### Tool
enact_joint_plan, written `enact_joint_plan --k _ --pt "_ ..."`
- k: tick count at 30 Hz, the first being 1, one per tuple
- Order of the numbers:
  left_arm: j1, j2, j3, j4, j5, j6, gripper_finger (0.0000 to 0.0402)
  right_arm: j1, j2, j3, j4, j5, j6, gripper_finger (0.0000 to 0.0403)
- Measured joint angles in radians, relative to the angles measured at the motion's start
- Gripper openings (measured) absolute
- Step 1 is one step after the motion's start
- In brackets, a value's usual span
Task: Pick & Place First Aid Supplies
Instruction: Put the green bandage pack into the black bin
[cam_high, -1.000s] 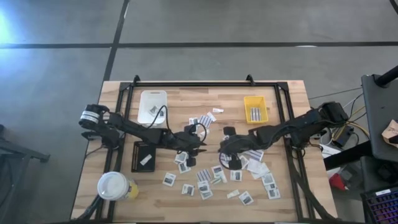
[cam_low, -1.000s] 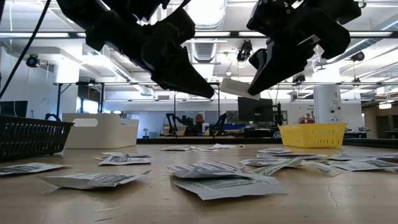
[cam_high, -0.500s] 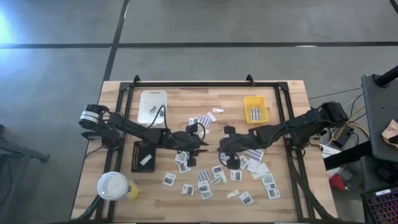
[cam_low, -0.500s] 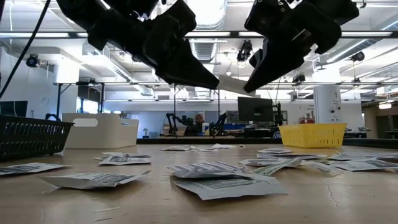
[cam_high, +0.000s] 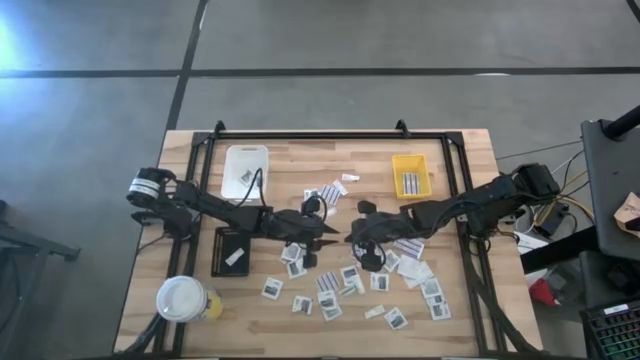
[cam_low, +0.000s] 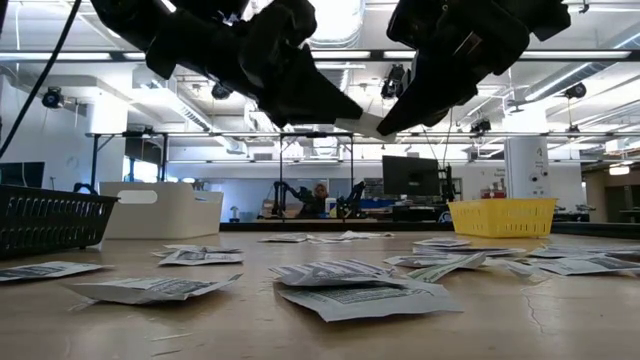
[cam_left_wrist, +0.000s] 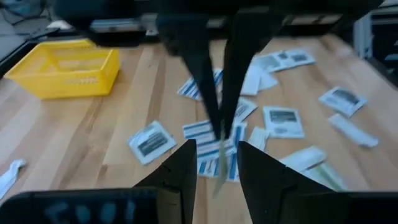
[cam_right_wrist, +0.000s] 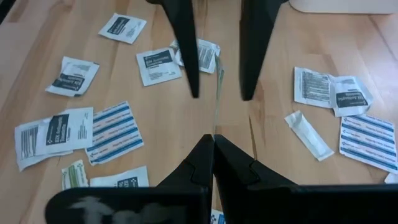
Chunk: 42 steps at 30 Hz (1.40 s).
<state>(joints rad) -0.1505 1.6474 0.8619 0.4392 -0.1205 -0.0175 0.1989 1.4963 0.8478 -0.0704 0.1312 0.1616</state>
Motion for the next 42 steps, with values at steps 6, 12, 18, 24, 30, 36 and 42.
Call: enact_joint_plan --k 6,12,18,24,30,36,42 --pt "0.000 0.000 0.000 -0.015 0.002 -0.019 0.0105 0.000 0.000 0.000 0.000 0.000 -0.003 0.0008" --pt "0.000 0.000 0.000 -0.021 0.003 -0.020 0.0073 -0.001 0.000 0.000 0.000 0.000 -0.003 0.0008" --pt "0.000 0.000 0.000 -0.021 0.007 -0.020 0.0028 -0.001 0.000 0.000 0.000 0.001 -0.007 0.0008" --pt "0.000 0.000 0.000 -0.021 0.010 -0.025 0.0004 -0.001 0.000 0.000 0.000 0.045 -0.017 0.0009" --pt "0.000 0.000 0.000 -0.022 0.011 -0.034 0.0001 -0.001 0.000 -0.001 0.000 0.051 -0.008 0.0009" --pt "0.000 0.000 0.000 -0.055 0.011 -0.036 0.0001 -0.001 0.000 -0.001 -0.002 0.054 0.001 0.0035" --pt "0.000 -0.012 0.000 -0.157 -0.010 -0.049 0.0000 -0.002 -0.001 -0.001 -0.013 0.104 0.004 0.0088"
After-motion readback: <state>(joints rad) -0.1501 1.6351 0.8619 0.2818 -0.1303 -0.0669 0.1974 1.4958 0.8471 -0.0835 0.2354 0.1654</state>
